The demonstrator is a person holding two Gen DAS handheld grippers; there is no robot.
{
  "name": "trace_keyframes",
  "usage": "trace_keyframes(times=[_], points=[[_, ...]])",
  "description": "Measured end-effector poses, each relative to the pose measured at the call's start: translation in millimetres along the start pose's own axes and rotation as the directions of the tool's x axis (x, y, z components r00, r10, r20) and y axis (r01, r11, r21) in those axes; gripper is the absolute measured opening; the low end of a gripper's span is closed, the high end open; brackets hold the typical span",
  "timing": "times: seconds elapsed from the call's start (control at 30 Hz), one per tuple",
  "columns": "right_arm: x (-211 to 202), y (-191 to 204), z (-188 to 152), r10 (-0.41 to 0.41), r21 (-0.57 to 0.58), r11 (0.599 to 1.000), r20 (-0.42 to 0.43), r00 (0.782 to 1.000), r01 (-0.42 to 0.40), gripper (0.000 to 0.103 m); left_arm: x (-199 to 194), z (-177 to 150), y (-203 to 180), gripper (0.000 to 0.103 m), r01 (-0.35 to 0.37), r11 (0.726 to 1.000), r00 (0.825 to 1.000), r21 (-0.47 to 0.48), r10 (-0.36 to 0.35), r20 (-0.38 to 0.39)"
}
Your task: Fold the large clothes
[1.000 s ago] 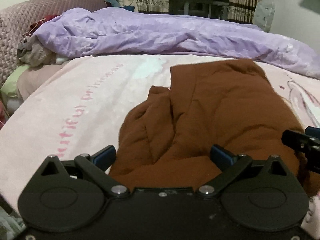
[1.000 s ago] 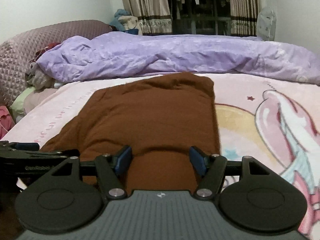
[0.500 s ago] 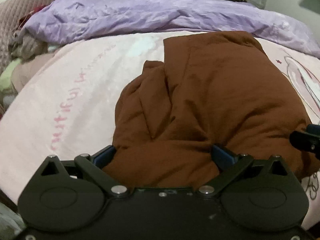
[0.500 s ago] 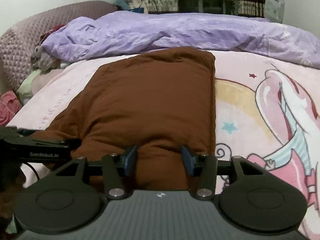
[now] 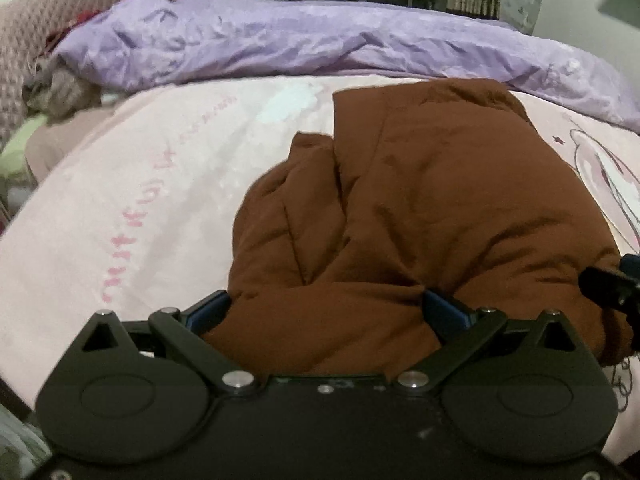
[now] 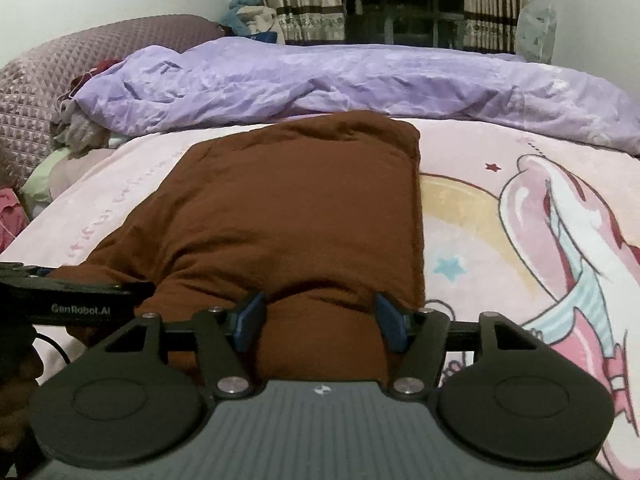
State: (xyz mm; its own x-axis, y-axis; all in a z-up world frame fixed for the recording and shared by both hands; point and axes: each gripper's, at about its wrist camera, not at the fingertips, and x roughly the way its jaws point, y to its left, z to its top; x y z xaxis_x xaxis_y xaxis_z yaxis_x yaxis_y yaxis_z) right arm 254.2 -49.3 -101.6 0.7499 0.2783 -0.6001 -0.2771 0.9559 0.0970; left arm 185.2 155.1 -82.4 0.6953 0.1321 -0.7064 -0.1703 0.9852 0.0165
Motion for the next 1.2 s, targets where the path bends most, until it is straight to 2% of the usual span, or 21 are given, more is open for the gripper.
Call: trace_keyframes(times=[0.1,0.23,0.33,0.4,0.47,0.5,0.53,0.63,0.77,1.0,1.1,1.2], points=[[-12,-2,5,0.012,0.01,1.0,0.001,1.0,-0.012,0.073,-15,2,1,0.103,0.002,1.0,1.0,-0.003,-0.001,0.02],[-30,-2,8,0.002,-0.007,1.0,0.024,1.0,-0.002,0.073,-35,1,6,0.103,0.041,0.999,0.998,-0.027,-0.04,0.038],[-35,-5,8,0.028,0.009,1.0,0.006,1.0,-0.028,0.061,-43,-2,9,0.103,0.05,0.999,0.998,-0.021,-0.049,0.037],[-32,-7,5,0.042,0.006,0.999,-0.018,0.999,-0.042,0.059,-42,-4,13,0.103,0.073,0.997,0.997,-0.035,-0.072,0.018],[-15,-8,1,0.045,0.005,0.999,-0.076,0.996,-0.045,0.049,-29,-8,13,0.103,0.057,0.998,0.998,-0.022,-0.058,-0.021],[-5,-9,-3,0.045,0.003,0.999,-0.1,0.994,-0.045,0.048,-14,-12,10,0.103,0.041,0.999,0.998,0.002,-0.041,-0.055],[4,-8,-7,0.039,-0.014,0.999,-0.102,0.994,-0.041,0.049,-4,-15,8,0.103,0.052,0.999,0.996,0.005,-0.051,-0.078],[7,-2,-11,0.013,-0.041,0.999,-0.077,0.997,-0.016,0.05,13,-22,11,0.103,0.096,0.993,0.991,-0.072,-0.102,-0.087],[4,1,-11,0.013,-0.036,0.999,-0.071,0.997,-0.016,0.05,11,-21,10,0.103,0.097,0.994,0.992,-0.054,-0.101,-0.08],[-24,-11,0,0.04,0.013,0.999,-0.021,0.999,-0.04,0.055,-21,-13,19,0.103,0.091,0.995,0.996,-0.05,-0.091,-0.004],[-35,-21,5,0.022,0.043,0.999,0.014,1.0,-0.022,0.055,-43,-1,36,0.103,0.105,0.989,0.994,-0.101,-0.101,0.045],[-32,-25,4,0.014,0.035,0.999,-0.03,0.999,-0.012,0.055,-49,2,47,0.103,0.104,0.985,0.994,-0.138,-0.099,0.041]])
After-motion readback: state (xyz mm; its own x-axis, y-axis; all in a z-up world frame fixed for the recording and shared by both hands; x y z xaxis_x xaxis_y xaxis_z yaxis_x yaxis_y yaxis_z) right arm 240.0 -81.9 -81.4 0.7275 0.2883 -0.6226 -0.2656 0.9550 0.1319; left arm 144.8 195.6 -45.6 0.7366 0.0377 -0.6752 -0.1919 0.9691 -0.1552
